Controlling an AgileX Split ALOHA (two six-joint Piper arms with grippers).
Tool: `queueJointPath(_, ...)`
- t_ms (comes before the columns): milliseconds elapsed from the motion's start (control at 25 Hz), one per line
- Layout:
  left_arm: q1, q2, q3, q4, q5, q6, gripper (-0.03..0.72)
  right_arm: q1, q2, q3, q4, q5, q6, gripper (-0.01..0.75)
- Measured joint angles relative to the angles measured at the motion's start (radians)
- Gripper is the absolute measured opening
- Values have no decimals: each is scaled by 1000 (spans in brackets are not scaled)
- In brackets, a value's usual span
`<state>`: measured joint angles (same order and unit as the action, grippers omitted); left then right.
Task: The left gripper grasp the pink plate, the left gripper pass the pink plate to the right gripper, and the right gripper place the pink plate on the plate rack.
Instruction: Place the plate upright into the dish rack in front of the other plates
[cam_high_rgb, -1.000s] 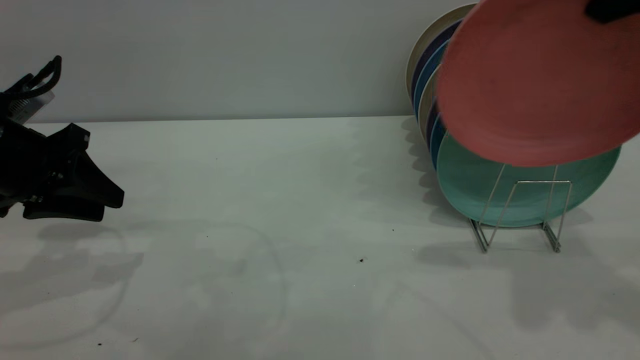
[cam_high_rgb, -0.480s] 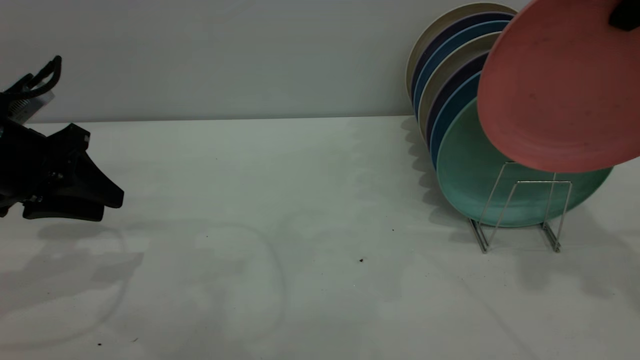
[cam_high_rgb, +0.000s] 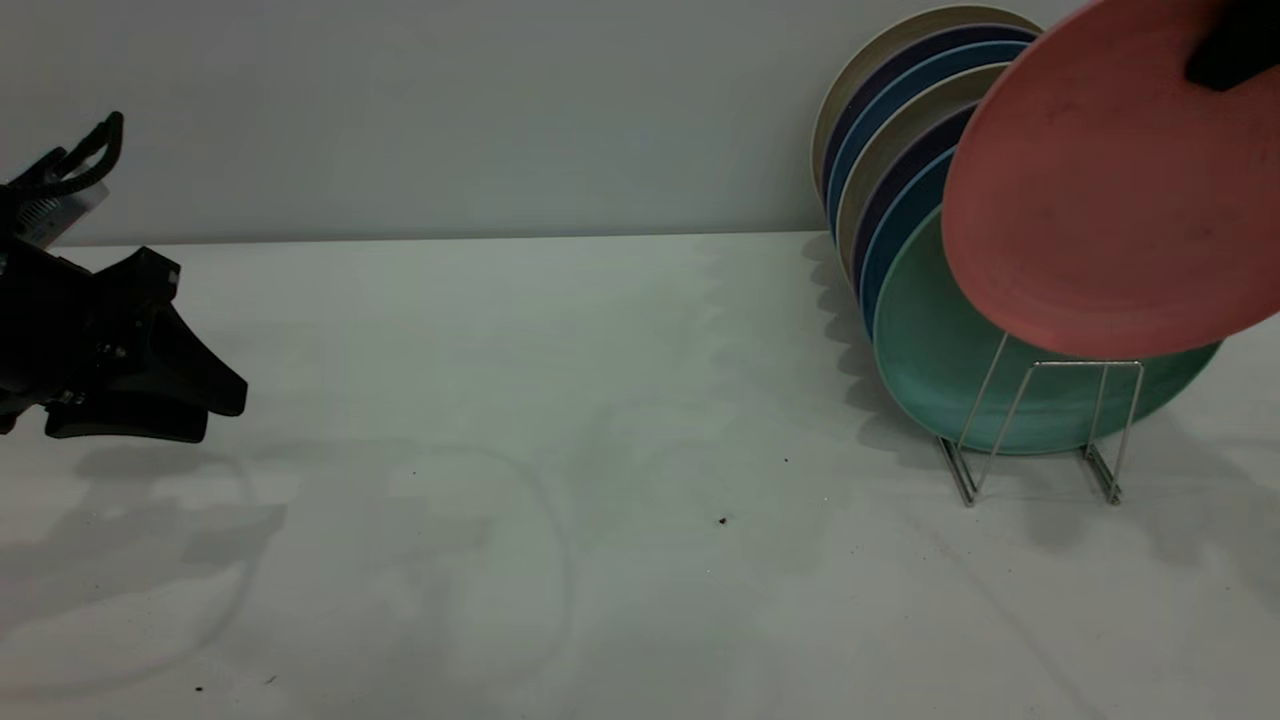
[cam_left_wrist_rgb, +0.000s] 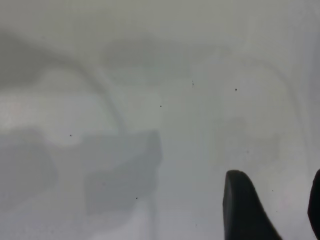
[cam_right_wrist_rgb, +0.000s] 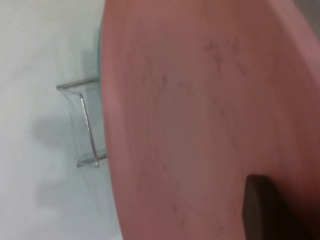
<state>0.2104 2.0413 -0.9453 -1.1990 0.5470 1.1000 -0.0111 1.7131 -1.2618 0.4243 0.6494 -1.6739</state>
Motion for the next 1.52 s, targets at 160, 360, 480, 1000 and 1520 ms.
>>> queueJointPath(160,0,0,0,0,-11,0,356,0,3,-1,3,0,-2,106)
queueJointPath(360,0,0,0,0,-20,0,356,0,3,-1,3,0,-6,106)
queueJointPath(480,0,0,0,0,-23,0,356,0,3,-1,5,4,-20,106)
queueJointPath(1000,0,0,0,-1,-27,0,356,1,41,-1,91,20,-41,222)
queueJointPath(1520,0,0,0,-1,-27,0,356,1,51,-1,168,170,2,242)
